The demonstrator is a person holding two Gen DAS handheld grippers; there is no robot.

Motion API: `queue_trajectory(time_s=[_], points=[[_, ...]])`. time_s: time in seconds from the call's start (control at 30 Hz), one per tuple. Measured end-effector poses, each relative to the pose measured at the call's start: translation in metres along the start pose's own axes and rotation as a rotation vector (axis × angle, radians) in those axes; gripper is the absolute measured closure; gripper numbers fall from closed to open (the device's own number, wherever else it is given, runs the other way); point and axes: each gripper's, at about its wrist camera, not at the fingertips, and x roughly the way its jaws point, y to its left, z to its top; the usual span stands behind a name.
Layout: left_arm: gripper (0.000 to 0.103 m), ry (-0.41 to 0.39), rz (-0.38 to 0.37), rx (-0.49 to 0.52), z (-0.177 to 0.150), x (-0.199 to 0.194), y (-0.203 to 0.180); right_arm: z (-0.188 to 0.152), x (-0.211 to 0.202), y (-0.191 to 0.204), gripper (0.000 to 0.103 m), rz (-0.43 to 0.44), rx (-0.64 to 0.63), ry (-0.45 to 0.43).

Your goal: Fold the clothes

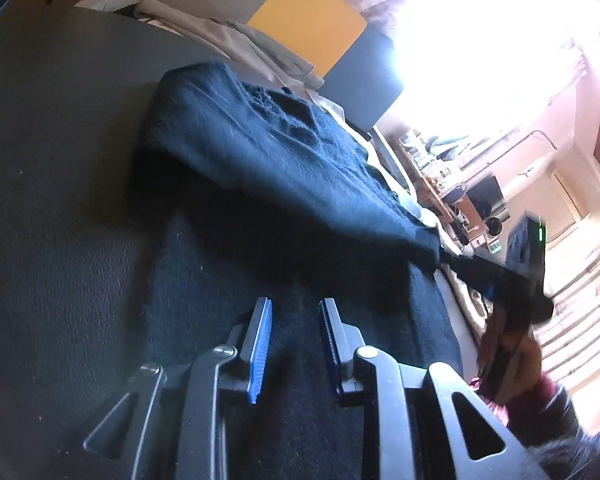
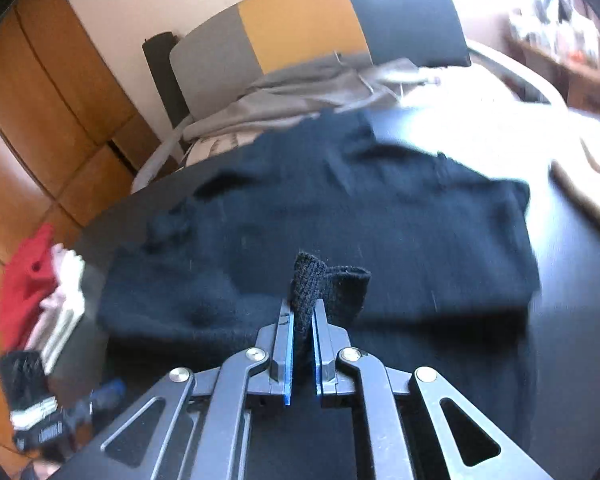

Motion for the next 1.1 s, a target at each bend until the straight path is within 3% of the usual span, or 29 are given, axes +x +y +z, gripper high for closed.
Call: queue_trajectory(time_s=[0.1,0.2,0.23,0.4,0.47,0.5,0.53,0.57,0.73,0.9,1.1], points=[[0.079,0.004,0.005,-0.012,-0.001,-0.001,0.000,-0.028,-0.008,-0.022,0.084,0.084,0.101,0.023],[0.079,0.009,0.019,-0.009,-0.001,0.000,-0.002,-0.046,-0.018,-0.040,0.060,0.160,0.224,0.006],[0.079,0.011,0.024,-0.006,-0.001,0.000,-0.003,-0.049,-0.019,-0.046,0.056,0.187,0.266,-0.004],[0.079,0.015,0.034,0.000,-0.001,0.001,-0.006,-0.053,-0.013,-0.064,0.048,0.315,0.448,-0.032],[0.079,0.015,0.036,0.001,-0.001,0.001,-0.007,-0.053,-0.009,-0.066,0.050,0.312,0.497,-0.044],[0.079,0.016,0.037,0.001,-0.001,0.001,-0.008,-0.051,-0.007,-0.064,0.058,0.287,0.497,-0.039],[0.079,0.016,0.038,0.002,-0.001,0.001,-0.008,-0.049,-0.003,-0.059,0.085,0.240,0.474,-0.017],[0.079,0.017,0.034,-0.002,-0.002,0.001,-0.009,-0.046,0.001,-0.054,0.099,0.193,0.451,0.006],[0.076,0.036,-0.028,-0.053,-0.005,-0.001,-0.008,-0.027,-0.007,-0.022,0.098,0.106,0.294,0.005],[0.075,0.054,-0.105,-0.076,-0.005,0.008,-0.019,0.034,-0.038,0.029,0.098,0.153,0.117,-0.057],[0.075,0.004,-0.079,-0.009,0.029,0.031,-0.047,0.114,-0.064,0.101,0.098,0.239,-0.066,-0.128]])
